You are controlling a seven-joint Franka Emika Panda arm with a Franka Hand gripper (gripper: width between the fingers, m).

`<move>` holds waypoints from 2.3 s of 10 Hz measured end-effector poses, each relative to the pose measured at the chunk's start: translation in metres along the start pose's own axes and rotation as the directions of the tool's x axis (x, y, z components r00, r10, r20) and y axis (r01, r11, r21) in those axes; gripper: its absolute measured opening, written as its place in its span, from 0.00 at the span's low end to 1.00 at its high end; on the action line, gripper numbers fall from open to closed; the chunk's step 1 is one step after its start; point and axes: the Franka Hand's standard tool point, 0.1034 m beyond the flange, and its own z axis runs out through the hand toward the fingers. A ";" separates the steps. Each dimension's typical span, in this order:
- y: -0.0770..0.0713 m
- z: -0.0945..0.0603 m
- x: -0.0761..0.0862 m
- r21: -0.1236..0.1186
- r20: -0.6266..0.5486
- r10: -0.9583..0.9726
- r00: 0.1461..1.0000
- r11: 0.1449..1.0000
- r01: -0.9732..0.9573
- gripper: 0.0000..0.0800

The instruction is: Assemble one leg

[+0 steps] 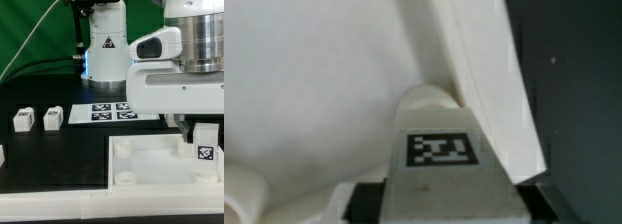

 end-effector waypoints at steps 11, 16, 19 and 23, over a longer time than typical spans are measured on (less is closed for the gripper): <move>-0.005 0.002 -0.005 -0.001 0.018 0.821 0.571 0.571 -0.821 0.57; 0.000 0.002 -0.001 -0.003 0.018 0.549 0.835 0.836 -0.549 0.81; 0.000 0.002 -0.002 0.001 0.018 0.235 0.972 0.972 -0.235 0.81; -0.001 0.002 -0.003 -0.003 0.014 -0.078 0.997 0.997 0.078 0.81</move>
Offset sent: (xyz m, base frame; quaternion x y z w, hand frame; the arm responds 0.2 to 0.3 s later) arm -0.0012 0.0043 -0.0020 -0.0074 -0.0066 0.3181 0.9480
